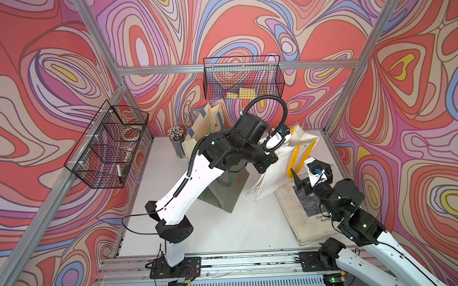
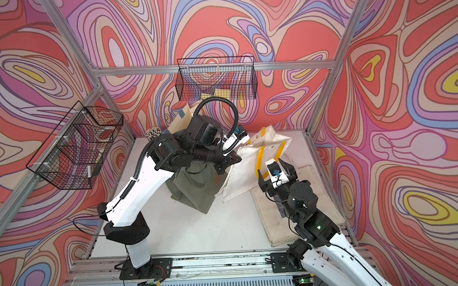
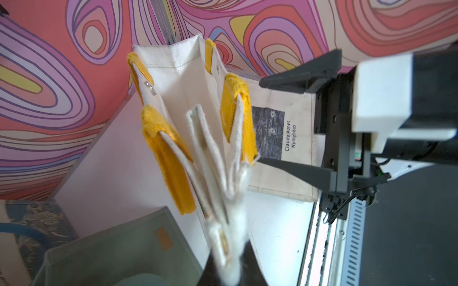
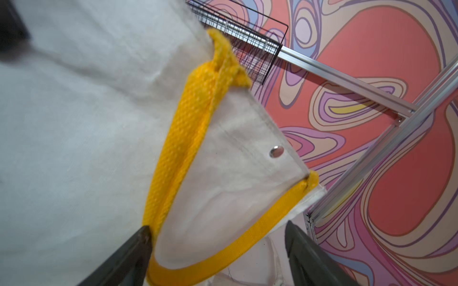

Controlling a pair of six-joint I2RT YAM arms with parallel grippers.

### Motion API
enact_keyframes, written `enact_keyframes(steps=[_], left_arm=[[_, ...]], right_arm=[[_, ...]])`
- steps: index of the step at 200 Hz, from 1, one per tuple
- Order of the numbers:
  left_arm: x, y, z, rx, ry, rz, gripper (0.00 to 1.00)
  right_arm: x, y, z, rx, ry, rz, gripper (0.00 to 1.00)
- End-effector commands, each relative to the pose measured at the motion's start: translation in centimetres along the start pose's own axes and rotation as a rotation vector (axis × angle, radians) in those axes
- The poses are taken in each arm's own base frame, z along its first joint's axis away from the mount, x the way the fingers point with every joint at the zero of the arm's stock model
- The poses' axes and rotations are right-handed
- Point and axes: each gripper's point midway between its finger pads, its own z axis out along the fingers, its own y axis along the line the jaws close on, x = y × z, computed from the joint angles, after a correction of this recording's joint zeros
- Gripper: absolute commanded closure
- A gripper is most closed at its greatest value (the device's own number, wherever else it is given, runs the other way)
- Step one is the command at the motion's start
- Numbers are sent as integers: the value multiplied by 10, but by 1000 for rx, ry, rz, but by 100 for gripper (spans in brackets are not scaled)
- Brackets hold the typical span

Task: Put away the canvas bag
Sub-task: Press the canvas bag.

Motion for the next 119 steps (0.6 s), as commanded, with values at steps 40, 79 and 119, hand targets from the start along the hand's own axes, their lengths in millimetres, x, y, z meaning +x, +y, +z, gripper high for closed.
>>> enact_keyframes(steps=[40, 79, 119], left_arm=[[-3, 18, -25, -217, -93, 349, 100], [-10, 9, -37, -229, -246, 424, 100], [-2, -7, -35, -184, -289, 502, 100]], right_arm=[[-14, 35, -14, -294, 68, -162, 7], [-1, 52, -16, -415, 170, -224, 5], [2, 57, -12, -452, 208, -238, 3]])
